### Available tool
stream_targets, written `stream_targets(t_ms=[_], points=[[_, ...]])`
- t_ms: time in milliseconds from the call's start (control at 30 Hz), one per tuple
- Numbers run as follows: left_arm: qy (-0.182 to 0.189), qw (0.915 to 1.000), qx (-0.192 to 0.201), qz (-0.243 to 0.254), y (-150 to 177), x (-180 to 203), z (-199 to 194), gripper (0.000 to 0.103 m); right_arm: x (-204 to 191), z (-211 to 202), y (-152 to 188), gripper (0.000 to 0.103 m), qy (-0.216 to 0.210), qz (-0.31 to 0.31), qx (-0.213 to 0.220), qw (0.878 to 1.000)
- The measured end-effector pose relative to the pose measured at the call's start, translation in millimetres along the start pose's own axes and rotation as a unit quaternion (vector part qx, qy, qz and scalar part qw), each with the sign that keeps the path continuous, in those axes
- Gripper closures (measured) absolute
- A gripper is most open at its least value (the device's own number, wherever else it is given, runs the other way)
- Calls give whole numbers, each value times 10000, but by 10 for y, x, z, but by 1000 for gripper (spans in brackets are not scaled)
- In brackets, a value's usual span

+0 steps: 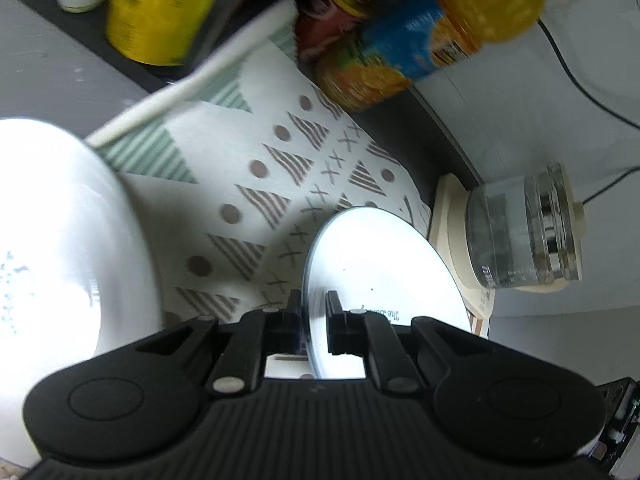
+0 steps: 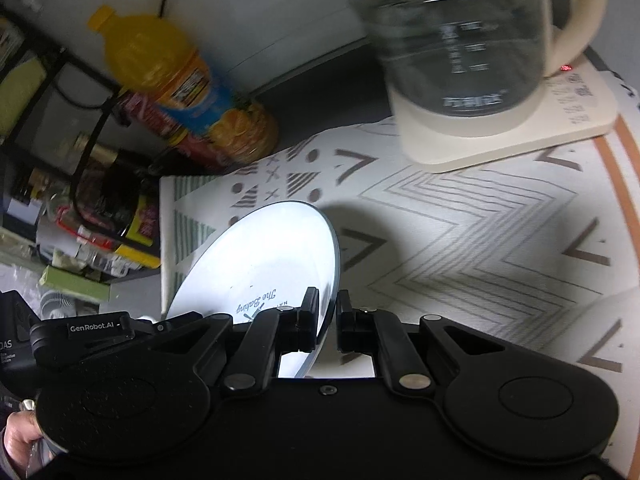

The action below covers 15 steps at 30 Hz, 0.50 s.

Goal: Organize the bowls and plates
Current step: 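Carry the 'Bakery' plate with both grippers over the white plate stack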

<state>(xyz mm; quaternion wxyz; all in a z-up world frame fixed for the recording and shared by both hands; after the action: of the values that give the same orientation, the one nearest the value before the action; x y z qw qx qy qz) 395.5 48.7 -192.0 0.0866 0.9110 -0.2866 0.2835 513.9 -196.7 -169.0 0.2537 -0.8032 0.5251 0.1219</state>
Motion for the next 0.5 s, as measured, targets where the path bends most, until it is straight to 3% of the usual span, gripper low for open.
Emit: stream_targets(t_ms=[500], points=[[-48, 9976, 498, -471, 102, -422, -458, 94, -509, 183, 7, 94, -262, -651, -291, 9971]])
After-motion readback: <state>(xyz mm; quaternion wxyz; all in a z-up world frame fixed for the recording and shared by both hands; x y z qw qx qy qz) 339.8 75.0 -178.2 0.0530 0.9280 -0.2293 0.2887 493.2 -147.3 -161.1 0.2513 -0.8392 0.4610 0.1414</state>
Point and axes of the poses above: each gripper's, at about its wrist camera, not at the fingertips, and z roughly the way its jaws point, x to its right, y to its underside, the point moved 3 cm from there along z, roughly the way its jaws point, and after that the axes turned 8 degrees about -x, right-handed, at the moved point
